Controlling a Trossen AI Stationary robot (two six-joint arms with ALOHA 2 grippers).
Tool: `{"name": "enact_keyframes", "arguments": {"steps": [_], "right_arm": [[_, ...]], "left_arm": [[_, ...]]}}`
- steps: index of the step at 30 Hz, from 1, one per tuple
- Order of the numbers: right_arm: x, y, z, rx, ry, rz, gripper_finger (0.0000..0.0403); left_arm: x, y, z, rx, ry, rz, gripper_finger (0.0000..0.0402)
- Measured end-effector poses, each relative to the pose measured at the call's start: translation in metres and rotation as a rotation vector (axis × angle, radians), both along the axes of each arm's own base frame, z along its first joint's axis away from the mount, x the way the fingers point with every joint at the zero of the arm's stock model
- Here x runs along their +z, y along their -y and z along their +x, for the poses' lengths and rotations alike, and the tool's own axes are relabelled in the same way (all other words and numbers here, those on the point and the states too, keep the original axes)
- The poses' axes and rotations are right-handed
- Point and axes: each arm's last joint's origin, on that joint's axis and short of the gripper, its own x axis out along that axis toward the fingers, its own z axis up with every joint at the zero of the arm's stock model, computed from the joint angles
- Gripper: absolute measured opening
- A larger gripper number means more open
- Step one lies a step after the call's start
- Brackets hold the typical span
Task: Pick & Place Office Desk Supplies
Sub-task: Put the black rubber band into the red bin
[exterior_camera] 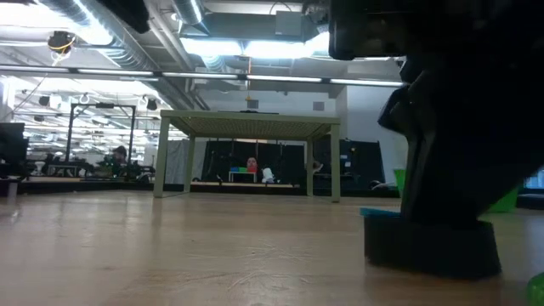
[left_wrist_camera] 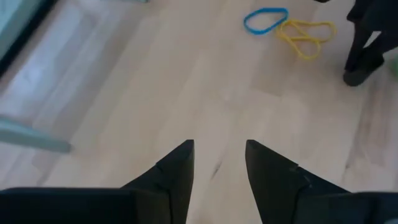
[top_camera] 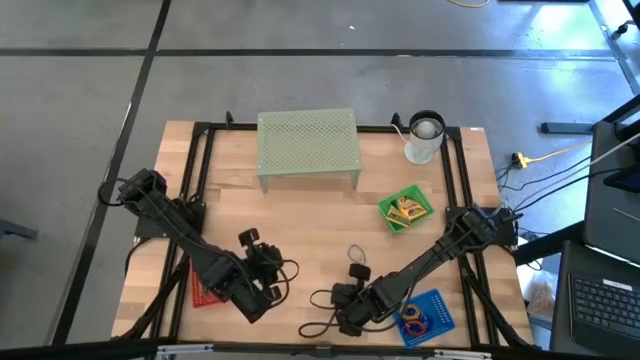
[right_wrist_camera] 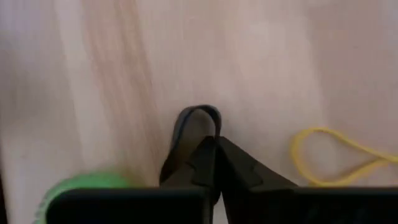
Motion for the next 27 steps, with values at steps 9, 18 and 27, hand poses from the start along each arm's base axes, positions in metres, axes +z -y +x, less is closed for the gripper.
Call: {"name": "enact_keyframes", "arguments": {"steps": [9,18,27], "right_arm": [[0.055,0.012,0.001,-0.041,0.202,-0.047,0.0006],[0.095,0.015,0.003,0.011,0.409,-0.11,0.0003],[0.106,0.011,0.013,0.142,0.549,-0.247,0.0003]], "left_arm": [[-0.003,0.009,0.014,-0.169,0.045,-0.018,0.0168],[0.015,0.029,0.035,-0.471,0.228,0.075,0.0205],[0.022,0.031,0.041,-0.625,0.246,0.245,0.0205]]}}
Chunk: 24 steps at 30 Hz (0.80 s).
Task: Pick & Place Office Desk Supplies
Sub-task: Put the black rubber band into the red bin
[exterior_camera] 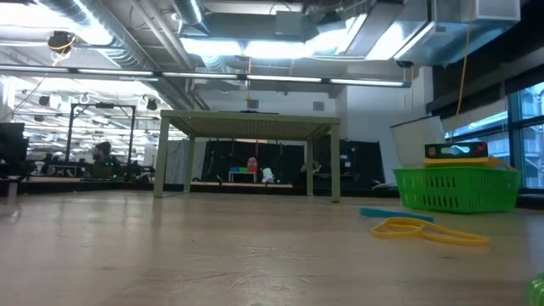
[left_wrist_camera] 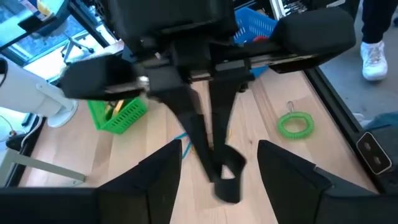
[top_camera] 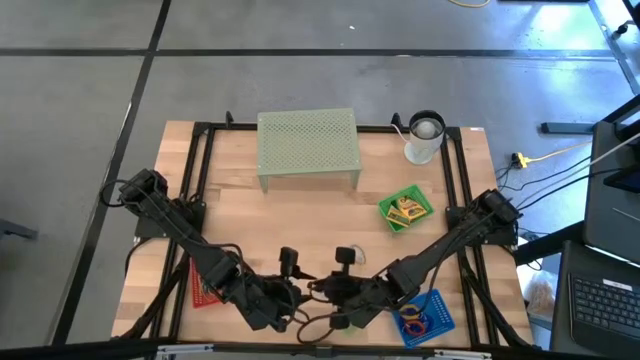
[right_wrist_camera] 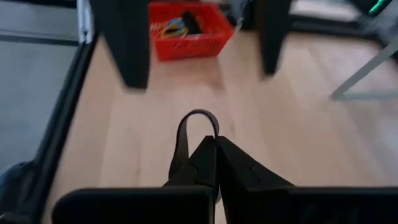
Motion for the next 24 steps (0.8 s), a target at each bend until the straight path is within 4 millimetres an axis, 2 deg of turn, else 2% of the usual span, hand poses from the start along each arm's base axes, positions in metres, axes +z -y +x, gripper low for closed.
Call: {"name": "enact_keyframes", "arguments": {"steps": [12,24], "right_arm": [[0.006,-0.002,0.002,-0.006,0.07,-0.109,0.0002],[0.007,-0.006,0.001,0.004,0.087,-0.101,0.0004]], "left_arm": [[-0.003,0.0,-0.002,-0.006,-0.039,-0.046,0.0205],[-0.01,-0.001,-0.002,0.022,-0.088,-0.067,0.0203]]}}
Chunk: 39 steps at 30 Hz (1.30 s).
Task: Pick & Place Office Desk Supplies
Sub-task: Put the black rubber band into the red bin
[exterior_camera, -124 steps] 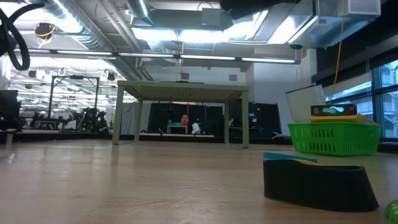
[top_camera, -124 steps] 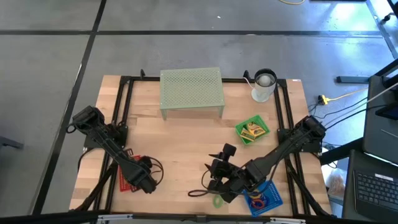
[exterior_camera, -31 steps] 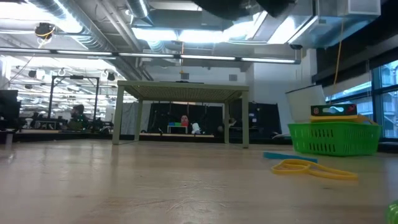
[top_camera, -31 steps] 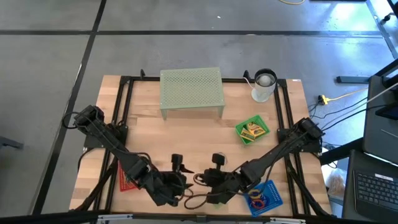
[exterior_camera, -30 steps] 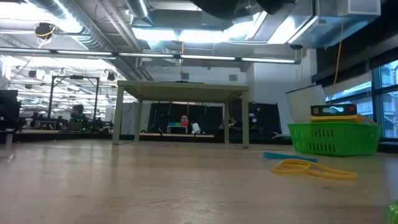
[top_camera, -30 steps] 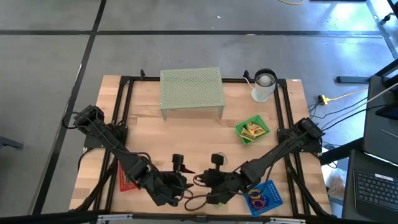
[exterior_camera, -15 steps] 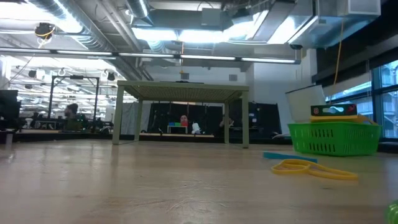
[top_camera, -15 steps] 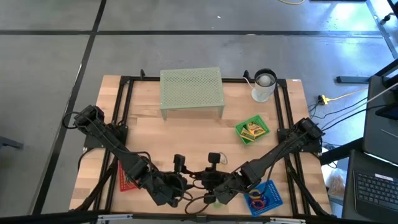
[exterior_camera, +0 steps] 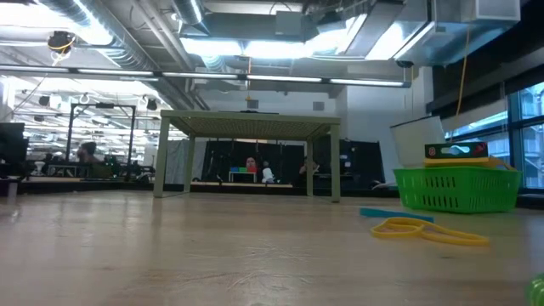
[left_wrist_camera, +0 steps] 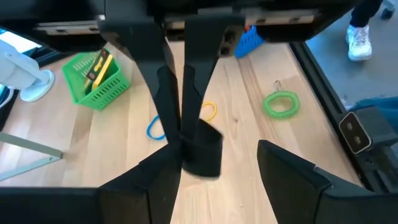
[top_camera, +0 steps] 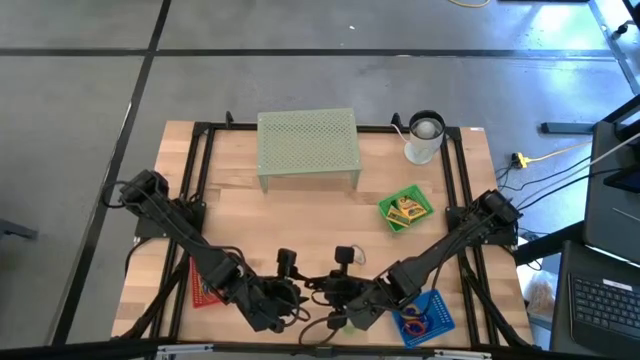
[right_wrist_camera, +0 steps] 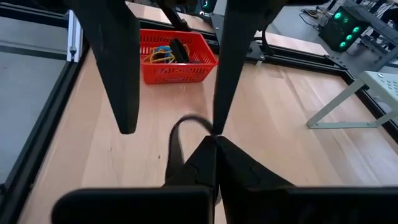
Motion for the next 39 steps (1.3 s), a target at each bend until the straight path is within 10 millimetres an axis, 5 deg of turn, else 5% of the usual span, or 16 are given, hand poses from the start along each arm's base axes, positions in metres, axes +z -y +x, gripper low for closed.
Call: {"name": "enact_keyframes", "arguments": {"steps": [9,23,32,39], "right_arm": [[0.0004,-0.0002,0.0002,0.0,0.004,0.003,0.0006],[0.0002,-0.0004,0.0001,0.006,0.0,0.006,0.0007],[-0.0003,-0.0017,0.0003,0.031,-0.012,0.072,0.0014],[-0.0003,-0.0018,0.0003,0.024,-0.01,0.09,0.0077]], "left_arm": [[-0.0015,-0.0017,0.0016,0.026,0.008,0.025,0.0175],[-0.002,-0.004,0.0021,0.041,0.006,0.04,0.0011],[-0.0023,-0.0036,0.002,0.059,0.005,-0.005,0.0006],[-0.0025,-0.0033,0.002,0.061,0.001,-0.026,0.0006]]}}
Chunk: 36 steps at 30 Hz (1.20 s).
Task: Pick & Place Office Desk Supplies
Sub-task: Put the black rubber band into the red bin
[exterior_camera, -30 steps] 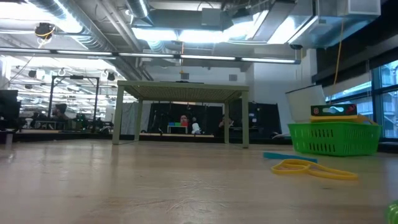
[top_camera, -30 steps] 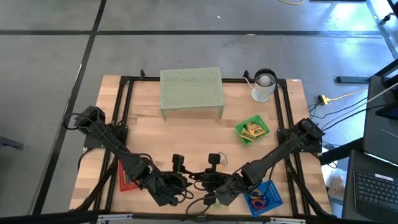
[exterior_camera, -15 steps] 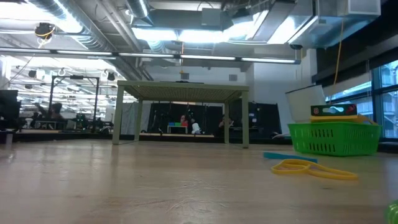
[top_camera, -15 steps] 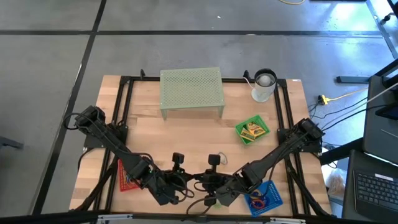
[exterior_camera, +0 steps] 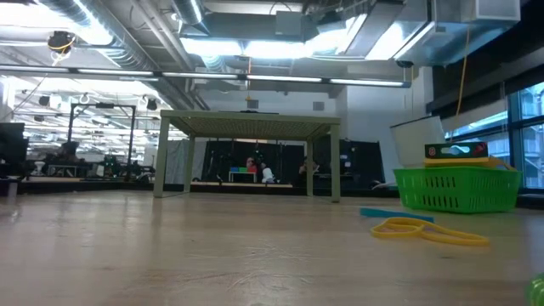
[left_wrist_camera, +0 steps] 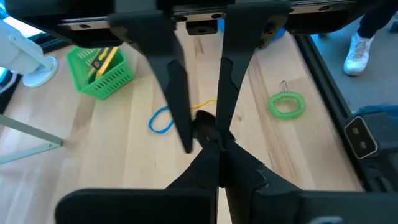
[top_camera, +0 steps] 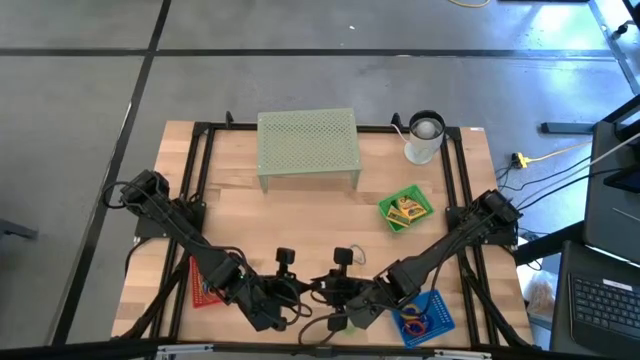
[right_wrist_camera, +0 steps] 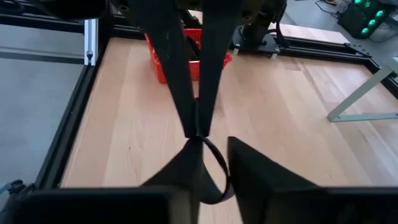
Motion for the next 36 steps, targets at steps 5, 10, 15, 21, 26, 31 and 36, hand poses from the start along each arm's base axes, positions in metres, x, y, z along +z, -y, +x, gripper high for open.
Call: {"name": "enact_keyframes", "arguments": {"steps": [5,10,15,21,26,31,36], "right_arm": [[0.011,0.002,-0.006,0.014,-0.002,0.007,0.014],[0.039,0.002,-0.027,0.026,0.015,0.075,0.0185],[0.055,-0.002,-0.05,0.039,-0.002,0.125,0.0196],[0.063,-0.02,-0.073,0.116,-0.003,0.136,0.0186],[0.06,-0.03,-0.081,0.13,-0.005,0.139,0.0176],[0.059,-0.031,-0.083,0.108,-0.004,0.154,0.0168],[0.059,-0.027,-0.082,0.065,0.01,0.122,0.0163]], "left_arm": [[0.002,0.001,0.0,0.006,0.012,-0.023,0.0006],[-0.003,-0.001,0.0,0.032,-0.003,-0.004,0.0006],[-0.002,-0.003,-0.001,0.077,0.011,0.01,0.0006],[-0.001,-0.003,-0.001,0.086,0.022,0.013,0.0006],[-0.003,-0.002,-0.002,0.067,-0.023,-0.083,0.0006],[-0.013,-0.002,-0.011,0.082,-0.229,-0.266,0.0006],[-0.024,-0.008,-0.031,0.175,-0.559,-0.398,0.0006]]}}
